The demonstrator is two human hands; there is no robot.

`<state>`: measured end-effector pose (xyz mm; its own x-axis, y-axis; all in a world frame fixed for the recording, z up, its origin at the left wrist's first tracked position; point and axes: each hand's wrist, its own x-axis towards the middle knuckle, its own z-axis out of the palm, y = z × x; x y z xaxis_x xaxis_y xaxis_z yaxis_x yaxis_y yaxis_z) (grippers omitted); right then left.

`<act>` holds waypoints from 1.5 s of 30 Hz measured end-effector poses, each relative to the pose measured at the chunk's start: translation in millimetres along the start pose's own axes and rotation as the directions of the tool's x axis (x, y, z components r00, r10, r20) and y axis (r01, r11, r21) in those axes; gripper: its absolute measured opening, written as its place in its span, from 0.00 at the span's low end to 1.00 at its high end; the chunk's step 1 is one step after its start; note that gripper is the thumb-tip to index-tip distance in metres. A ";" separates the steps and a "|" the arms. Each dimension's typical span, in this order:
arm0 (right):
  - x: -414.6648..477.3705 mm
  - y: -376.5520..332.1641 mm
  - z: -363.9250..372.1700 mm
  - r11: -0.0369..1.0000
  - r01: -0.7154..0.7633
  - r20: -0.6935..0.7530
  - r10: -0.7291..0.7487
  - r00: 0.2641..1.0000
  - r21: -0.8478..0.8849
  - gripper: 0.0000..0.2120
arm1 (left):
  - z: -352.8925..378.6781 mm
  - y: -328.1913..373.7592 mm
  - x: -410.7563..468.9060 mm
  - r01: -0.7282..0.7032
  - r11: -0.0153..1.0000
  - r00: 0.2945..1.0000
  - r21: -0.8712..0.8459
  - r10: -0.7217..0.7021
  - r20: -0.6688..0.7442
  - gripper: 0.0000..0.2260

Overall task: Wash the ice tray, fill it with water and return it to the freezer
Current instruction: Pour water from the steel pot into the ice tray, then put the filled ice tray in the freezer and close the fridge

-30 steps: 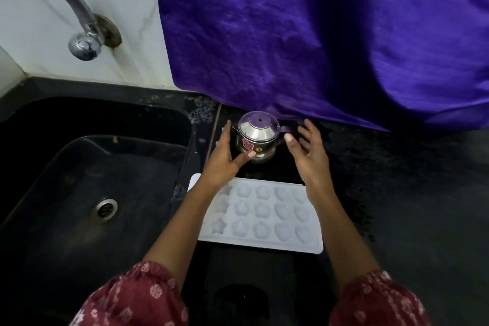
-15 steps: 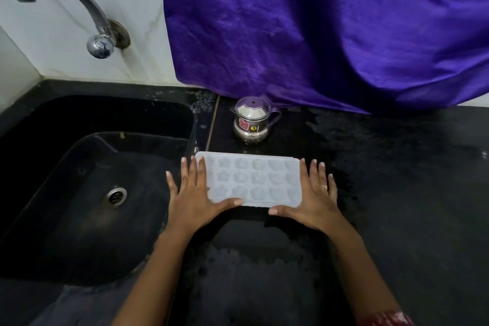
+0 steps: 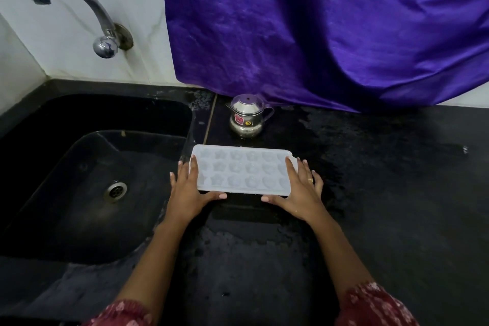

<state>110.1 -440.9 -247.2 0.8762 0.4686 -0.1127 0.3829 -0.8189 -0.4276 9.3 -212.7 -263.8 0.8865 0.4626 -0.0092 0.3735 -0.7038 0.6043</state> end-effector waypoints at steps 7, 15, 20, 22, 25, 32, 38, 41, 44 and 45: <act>-7.8 -1.2 -2.4 0.997 0.030 0.000 -0.030 1.000 0.077 0.53 | -5.9 2.6 -15.4 -0.011 0.995 0.999 -0.104 0.008 -0.034 0.52; -29.2 -16.8 -9.7 0.983 0.065 0.041 -0.073 0.996 0.169 0.53 | -22.4 1.4 -51.5 -0.017 0.977 0.991 -0.211 -0.012 -0.135 0.54; -52.3 -38.5 -9.5 0.960 0.064 0.127 -0.102 0.987 0.273 0.53 | -38.5 -11.2 -88.3 0.003 0.970 0.983 -0.243 -0.048 -0.176 0.55; -61.4 -49.0 -8.4 0.952 0.089 0.157 -0.140 0.978 0.294 0.53 | -44.9 -17.6 -105.0 0.025 0.971 0.977 -0.239 -0.075 -0.201 0.55; -75.2 -65.0 -4.3 0.946 0.123 0.185 -0.184 0.965 0.299 0.53 | -54.4 -26.3 -133.4 0.051 0.965 0.961 -0.258 -0.118 -0.252 0.55; -108.8 -102.9 13.8 0.930 0.239 0.276 -0.316 0.907 0.279 0.53 | -72.8 -48.6 -214.8 0.122 0.956 0.895 -0.266 -0.222 -0.388 0.52; -131.6 -138.7 36.5 0.890 0.359 0.351 -0.444 0.824 0.282 0.54 | -85.4 -65.9 -280.7 0.213 0.939 0.810 -0.269 -0.324 -0.489 0.53; -139.8 -160.9 49.5 0.862 0.423 0.392 -0.505 0.769 0.279 0.54 | -90.7 -75.2 -310.9 0.283 0.920 0.742 -0.273 -0.390 -0.546 0.53; -146.6 -187.5 63.8 0.808 0.514 0.410 -0.589 0.696 0.288 0.54 | -94.7 -83.2 -339.7 0.359 0.890 0.655 -0.280 -0.454 -0.604 0.52; -148.5 -196.8 68.7 0.786 0.546 0.413 -0.618 0.669 0.290 0.54 | -95.9 -85.1 -348.9 0.381 0.878 0.624 -0.291 -0.476 -0.620 0.52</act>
<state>-115.5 -326.6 -207.9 0.2288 0.9563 -0.1820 0.6947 -0.2914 -0.6577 -358.0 -262.5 -235.7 0.2063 0.9577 0.2005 0.5859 -0.2850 0.7586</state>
